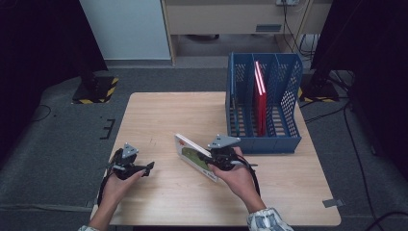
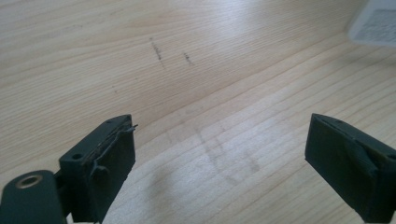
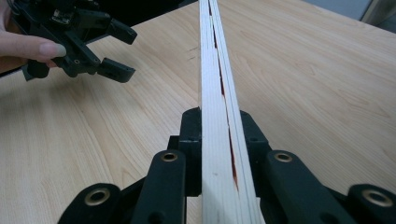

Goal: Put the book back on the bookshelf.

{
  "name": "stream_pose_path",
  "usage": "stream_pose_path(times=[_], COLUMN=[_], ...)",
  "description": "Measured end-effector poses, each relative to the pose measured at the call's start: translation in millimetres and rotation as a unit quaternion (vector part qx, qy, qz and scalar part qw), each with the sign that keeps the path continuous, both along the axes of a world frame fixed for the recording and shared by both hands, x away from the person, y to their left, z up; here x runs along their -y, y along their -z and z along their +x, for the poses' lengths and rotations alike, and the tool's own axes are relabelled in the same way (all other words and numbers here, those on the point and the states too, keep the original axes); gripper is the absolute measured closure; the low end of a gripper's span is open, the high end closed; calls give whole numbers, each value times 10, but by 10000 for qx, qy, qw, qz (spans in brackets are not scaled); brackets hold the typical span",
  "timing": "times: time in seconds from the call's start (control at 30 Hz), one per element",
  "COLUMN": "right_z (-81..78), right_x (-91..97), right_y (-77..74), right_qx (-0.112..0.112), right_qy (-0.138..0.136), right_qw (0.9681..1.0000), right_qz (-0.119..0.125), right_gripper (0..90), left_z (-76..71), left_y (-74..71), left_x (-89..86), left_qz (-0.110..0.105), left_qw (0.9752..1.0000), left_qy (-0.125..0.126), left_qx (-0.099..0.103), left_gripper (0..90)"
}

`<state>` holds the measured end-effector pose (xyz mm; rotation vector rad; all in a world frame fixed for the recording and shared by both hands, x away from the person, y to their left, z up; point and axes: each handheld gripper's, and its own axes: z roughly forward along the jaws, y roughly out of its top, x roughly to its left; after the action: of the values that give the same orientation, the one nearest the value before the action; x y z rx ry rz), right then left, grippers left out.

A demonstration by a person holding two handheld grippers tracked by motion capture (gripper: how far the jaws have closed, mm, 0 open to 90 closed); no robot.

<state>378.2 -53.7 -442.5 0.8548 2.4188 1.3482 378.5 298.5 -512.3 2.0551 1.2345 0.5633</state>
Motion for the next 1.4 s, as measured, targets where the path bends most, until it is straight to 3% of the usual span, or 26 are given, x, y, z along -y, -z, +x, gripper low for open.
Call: stream_pose_path(times=[0.2, 0.73, 1.4], right_z=[-56, -219, -517], right_x=[128, 501, 1231], right_y=[-17, -65, -105], right_qx=[14, 67, 105], right_qy=[100, 439, 1030], right_qw=[9999, 9989, 9943], right_qz=[26, 172, 260], right_gripper=[763, 762, 763], left_z=[22, 33, 39], left_y=[40, 74, 83], left_x=[-23, -45, -55], left_qz=[29, 162, 175], left_qw=[9999, 9997, 9996], left_qy=[-82, -148, -203], left_qx=[-110, -130, -135], left_gripper=[55, 49, 45])
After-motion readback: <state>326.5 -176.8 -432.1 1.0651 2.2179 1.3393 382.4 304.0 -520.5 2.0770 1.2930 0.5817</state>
